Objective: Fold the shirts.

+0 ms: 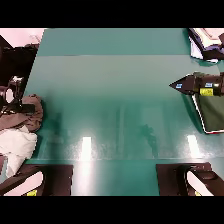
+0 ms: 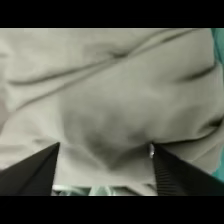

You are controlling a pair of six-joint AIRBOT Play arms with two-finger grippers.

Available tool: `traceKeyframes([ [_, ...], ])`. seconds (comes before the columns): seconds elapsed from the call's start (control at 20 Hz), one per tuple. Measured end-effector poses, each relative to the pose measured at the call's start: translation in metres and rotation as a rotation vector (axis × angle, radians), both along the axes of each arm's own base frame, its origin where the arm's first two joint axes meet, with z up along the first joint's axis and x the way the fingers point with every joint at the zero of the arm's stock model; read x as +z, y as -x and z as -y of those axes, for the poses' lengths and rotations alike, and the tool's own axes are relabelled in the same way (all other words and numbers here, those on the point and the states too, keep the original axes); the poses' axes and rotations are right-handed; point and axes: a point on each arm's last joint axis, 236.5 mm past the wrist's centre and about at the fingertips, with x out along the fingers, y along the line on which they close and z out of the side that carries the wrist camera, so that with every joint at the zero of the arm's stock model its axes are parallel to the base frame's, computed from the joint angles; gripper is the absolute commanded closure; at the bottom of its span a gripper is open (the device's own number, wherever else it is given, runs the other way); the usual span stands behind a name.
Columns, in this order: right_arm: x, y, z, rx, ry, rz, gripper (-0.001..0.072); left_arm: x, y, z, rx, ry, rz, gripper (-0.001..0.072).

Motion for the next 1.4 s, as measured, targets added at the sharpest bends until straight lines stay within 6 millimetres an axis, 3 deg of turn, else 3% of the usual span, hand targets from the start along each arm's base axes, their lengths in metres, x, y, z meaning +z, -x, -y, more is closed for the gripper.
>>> traceKeyframes([
  [0.05,0.000,0.000,0.000,0.000,0.000,0.000,0.0695,-0.005,0.000,0.001,0.007,0.012,-0.004,0.0666],
  [0.2,0.000,0.000,0.000,-0.001,0.000,0.002,0.0695,-0.009,0.001,0.002,0.027,0.028,-0.010,0.0680],
  [0.3,0.002,-0.003,0.001,-0.009,-0.002,0.013,0.0695,0.001,-0.003,0.003,0.046,0.041,-0.003,0.0680],
  [0.4,0.010,-0.009,0.002,-0.023,-0.008,0.044,0.0695,0.032,-0.020,0.012,0.035,0.056,0.054,0.0680],
  [0.5,0.026,-0.016,0.004,-0.041,-0.012,0.095,0.0695,0.084,-0.044,0.036,-0.043,0.084,0.158,0.0679],
  [0.6,0.045,-0.024,0.006,-0.063,-0.015,0.158,0.0695,0.149,-0.067,0.078,-0.171,0.142,0.301,0.0679],
  [0.7,0.064,-0.030,0.009,-0.082,-0.018,0.217,0.0695,0.216,-0.075,0.136,-0.335,0.242,0.436,0.0679],
  [0.85,0.087,-0.036,0.012,-0.105,-0.020,0.284,0.0696,0.300,-0.057,0.230,-0.618,0.415,0.584,0.0679],
  [1.0,0.096,-0.039,0.014,-0.118,-0.021,0.316,0.0695,0.355,-0.024,0.300,-0.863,0.530,0.684,0.0679],
  [1.1,0.100,-0.040,0.015,-0.123,-0.021,0.327,0.0695,0.367,-0.012,0.331,-0.967,0.574,0.704,0.0679],
  [1.2,0.101,-0.040,0.015,-0.125,-0.021,0.331,0.0695,0.363,-0.010,0.357,-1.035,0.610,0.681,0.0679],
  [1.4,0.103,-0.041,0.016,-0.127,-0.021,0.337,0.0695,0.317,-0.037,0.399,-1.069,0.682,0.564,0.0678],
])
